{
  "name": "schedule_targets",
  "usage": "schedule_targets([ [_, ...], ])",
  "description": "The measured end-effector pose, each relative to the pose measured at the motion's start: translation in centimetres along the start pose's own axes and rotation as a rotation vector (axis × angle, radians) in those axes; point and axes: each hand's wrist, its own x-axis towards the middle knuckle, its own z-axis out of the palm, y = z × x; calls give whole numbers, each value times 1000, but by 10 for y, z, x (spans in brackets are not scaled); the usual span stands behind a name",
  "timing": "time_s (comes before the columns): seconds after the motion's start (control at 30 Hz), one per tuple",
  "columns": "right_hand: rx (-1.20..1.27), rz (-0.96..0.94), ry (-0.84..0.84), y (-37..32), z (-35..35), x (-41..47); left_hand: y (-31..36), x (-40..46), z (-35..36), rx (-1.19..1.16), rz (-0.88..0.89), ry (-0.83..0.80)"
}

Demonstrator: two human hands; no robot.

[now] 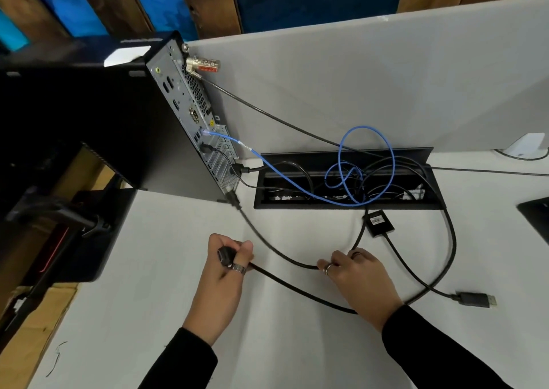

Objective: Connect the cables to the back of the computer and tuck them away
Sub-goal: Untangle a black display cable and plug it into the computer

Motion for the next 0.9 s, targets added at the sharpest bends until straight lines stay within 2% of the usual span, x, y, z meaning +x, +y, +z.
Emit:
schedule_targets([
  [0.13,-4,-31,-34,2,0,-5,11,-1,0,151,66,-14],
  [0.37,87,80,-155,-2,-1,-1,19,14,4,-108,70,20],
  [0.5,245,261,-91,5,-9,4,22,21,1,-214,72,13],
  [0.6,226,439,-31,29,-11,3,20,25,1,-212,71,29],
  [0.67,167,608,-108,46,-8,-1,19,25,1,-216,65,36],
  [0.77,211,779,-220,59,-4,-6,16,28,1,-221,54,45],
  [0.9,381,855,-190,68,1,-9,13,33,0,-223,56,42],
])
